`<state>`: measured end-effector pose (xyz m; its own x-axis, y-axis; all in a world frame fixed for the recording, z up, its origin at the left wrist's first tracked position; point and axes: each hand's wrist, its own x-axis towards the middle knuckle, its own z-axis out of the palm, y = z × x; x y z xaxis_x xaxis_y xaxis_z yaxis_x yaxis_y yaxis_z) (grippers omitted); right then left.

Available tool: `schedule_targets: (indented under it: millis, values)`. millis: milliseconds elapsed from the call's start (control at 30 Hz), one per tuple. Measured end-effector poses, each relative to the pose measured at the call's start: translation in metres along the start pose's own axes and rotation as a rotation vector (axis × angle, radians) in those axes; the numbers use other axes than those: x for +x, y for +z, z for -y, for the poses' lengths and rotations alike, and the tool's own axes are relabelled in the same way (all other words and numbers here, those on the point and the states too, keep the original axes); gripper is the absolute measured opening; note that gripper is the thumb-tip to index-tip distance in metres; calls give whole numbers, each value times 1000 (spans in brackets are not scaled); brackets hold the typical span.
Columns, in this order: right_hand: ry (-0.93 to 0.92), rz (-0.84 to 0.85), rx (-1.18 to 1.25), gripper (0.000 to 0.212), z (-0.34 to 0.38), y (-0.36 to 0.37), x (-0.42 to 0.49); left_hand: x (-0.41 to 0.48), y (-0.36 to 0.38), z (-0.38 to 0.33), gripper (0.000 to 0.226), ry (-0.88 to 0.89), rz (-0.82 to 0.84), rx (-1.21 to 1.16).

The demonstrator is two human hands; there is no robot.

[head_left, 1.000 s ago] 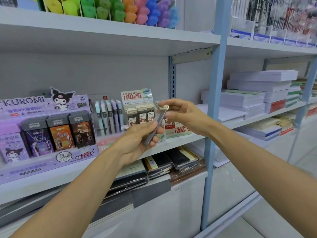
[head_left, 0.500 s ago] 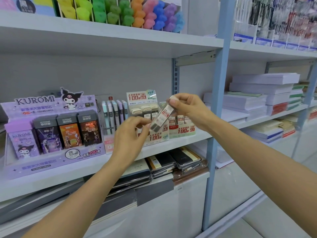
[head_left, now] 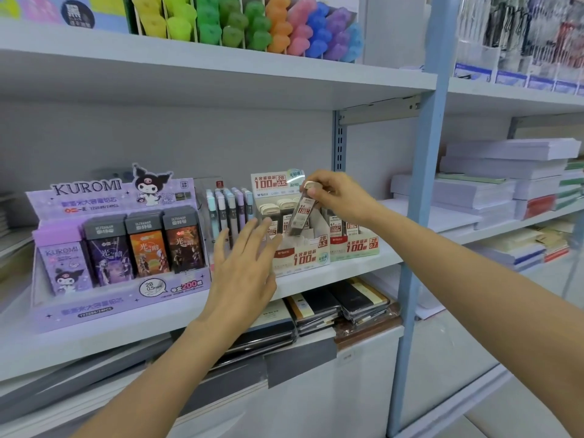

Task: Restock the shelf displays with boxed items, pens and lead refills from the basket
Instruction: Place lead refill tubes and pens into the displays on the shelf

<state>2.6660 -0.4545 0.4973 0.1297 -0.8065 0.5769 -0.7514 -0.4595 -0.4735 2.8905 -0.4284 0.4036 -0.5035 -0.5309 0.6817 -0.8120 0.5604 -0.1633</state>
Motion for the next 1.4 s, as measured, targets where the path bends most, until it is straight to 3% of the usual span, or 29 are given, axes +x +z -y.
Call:
schedule_targets:
  millis: [300, 467, 633, 800, 967, 1133, 1267, 1400]
  values:
    - [-51, 82, 135, 18, 13, 10, 14, -5, 0, 9, 62, -27, -9, -29]
    - [-34, 231, -1, 18, 17, 31, 18, -6, 1, 9, 61, -24, -43, -40]
    - [34, 32, 49, 23, 15, 50, 19, -6, 1, 10, 60, -30, -13, -6]
    - [-33, -143, -139, 25, 12, 65, 17, -5, 4, 11, 62, -34, 13, 16]
    - [-73, -118, -315, 38, 19, 74, 16, -6, 5, 14, 68, -13, 50, 39]
    - [-87, -190, -165, 31, 20, 65, -2, -11, 4, 13, 71, 6, 46, 19]
    - [-173, -295, -47, 16, 23, 57, -41, -27, 2, 2, 60, -15, -65, -67]
    - [-169, -186, 93, 13, 19, 80, -100, -61, 25, -12, 38, -6, -247, -146]
